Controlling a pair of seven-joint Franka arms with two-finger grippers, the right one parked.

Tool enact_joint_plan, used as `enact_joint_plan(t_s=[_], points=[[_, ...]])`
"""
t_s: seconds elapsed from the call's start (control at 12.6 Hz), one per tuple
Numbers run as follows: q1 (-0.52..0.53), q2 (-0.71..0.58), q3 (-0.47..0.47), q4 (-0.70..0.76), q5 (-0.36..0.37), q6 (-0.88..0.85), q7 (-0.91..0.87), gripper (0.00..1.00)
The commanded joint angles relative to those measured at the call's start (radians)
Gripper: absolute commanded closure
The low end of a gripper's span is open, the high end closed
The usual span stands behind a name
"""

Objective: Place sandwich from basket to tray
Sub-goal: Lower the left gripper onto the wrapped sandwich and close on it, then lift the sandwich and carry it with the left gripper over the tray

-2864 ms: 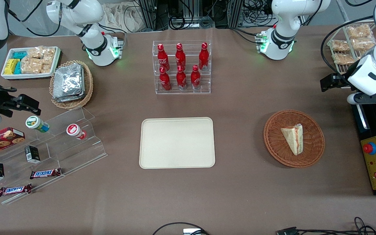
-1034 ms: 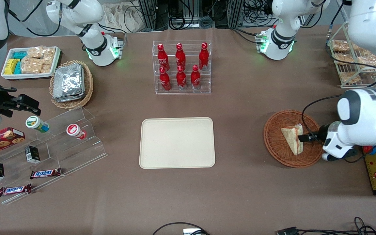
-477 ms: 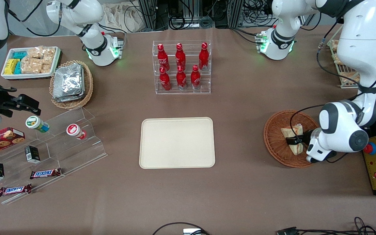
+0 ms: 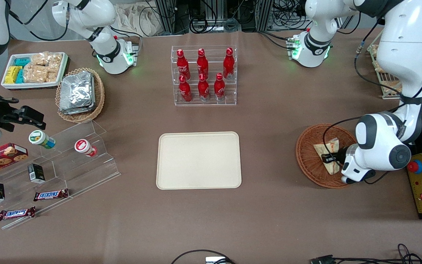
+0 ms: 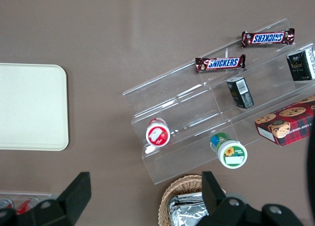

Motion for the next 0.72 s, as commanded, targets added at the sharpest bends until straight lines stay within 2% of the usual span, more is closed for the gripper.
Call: enact_joint_plan(t_s=[0.0,0.16,0.24,0.4,0.64], points=[[-0.004,-0.074,-0.105,0.087,0.002,-0.123,-0.063,1.0],[-0.012,-0.06,-0.205,0.216,0.008,-0.224,-0.066,1.0],[-0.041,-0.048,-0.219,0.252,0.006,-0.243,-0.077,1.0],[-0.156,-0.008,-0.218,0.303,0.022,-0.248,-0.094,1.0],[-0.3,0.125,-0.216,0.434,0.063,-0.246,-0.135,1.0]])
